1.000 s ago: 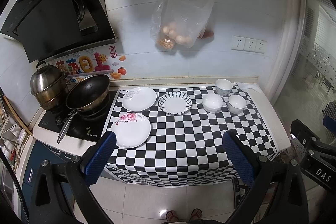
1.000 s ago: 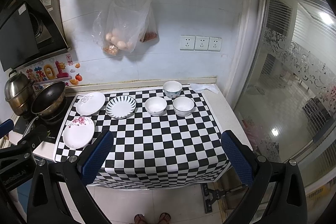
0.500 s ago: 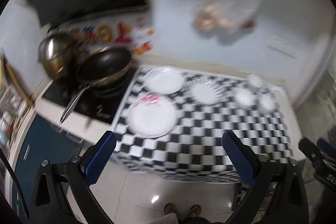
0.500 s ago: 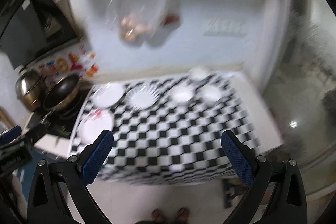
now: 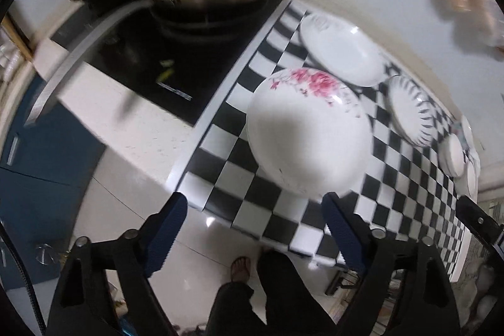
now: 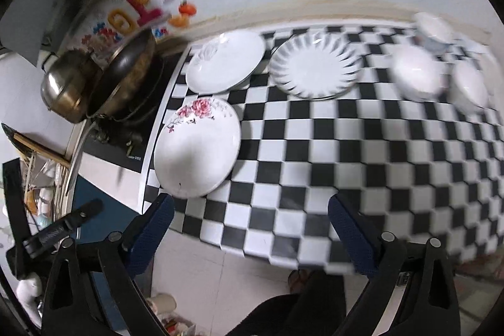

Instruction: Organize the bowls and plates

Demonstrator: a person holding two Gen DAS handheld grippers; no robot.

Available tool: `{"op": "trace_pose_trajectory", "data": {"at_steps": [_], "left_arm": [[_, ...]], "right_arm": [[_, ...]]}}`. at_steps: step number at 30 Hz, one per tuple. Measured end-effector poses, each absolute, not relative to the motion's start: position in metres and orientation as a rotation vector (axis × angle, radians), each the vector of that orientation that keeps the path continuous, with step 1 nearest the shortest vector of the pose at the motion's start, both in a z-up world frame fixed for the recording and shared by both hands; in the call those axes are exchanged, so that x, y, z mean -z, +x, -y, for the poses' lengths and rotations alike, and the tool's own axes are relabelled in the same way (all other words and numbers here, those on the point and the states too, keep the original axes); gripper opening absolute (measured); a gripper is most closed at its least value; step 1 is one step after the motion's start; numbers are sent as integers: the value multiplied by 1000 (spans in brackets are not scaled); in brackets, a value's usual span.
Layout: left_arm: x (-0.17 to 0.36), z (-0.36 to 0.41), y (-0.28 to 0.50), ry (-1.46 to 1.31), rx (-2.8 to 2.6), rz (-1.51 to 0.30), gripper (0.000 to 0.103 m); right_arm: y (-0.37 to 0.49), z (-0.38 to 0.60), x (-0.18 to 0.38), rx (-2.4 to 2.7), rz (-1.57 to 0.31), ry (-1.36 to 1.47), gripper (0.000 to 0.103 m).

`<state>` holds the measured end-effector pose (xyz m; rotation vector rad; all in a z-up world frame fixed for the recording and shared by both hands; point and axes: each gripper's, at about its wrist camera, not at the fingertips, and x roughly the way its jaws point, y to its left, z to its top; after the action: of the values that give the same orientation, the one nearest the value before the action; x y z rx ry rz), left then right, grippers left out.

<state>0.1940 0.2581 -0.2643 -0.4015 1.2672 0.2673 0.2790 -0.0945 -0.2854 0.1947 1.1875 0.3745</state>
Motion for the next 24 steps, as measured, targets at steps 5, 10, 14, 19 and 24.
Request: {"op": "trace_pose_trajectory", "data": {"at_steps": [5, 10, 14, 19, 24], "left_arm": [[318, -271, 246, -420, -272, -1369, 67], [355, -277, 284, -428, -254, -1440, 50], [373, -280, 300, -425, -241, -1484, 37], [377, -282, 310, -412, -244, -1483, 34], [375, -281, 311, -417, -248, -1487, 33]], "right_arm": [[358, 50, 353, -450, -1331, 144, 74], [406, 25, 406, -493, -1447, 141, 59], [426, 13, 430, -510, -1513, 151, 34], [440, 1, 446, -547, -1563, 160, 13], [441, -7, 446, -554, -1555, 114, 10]]}}
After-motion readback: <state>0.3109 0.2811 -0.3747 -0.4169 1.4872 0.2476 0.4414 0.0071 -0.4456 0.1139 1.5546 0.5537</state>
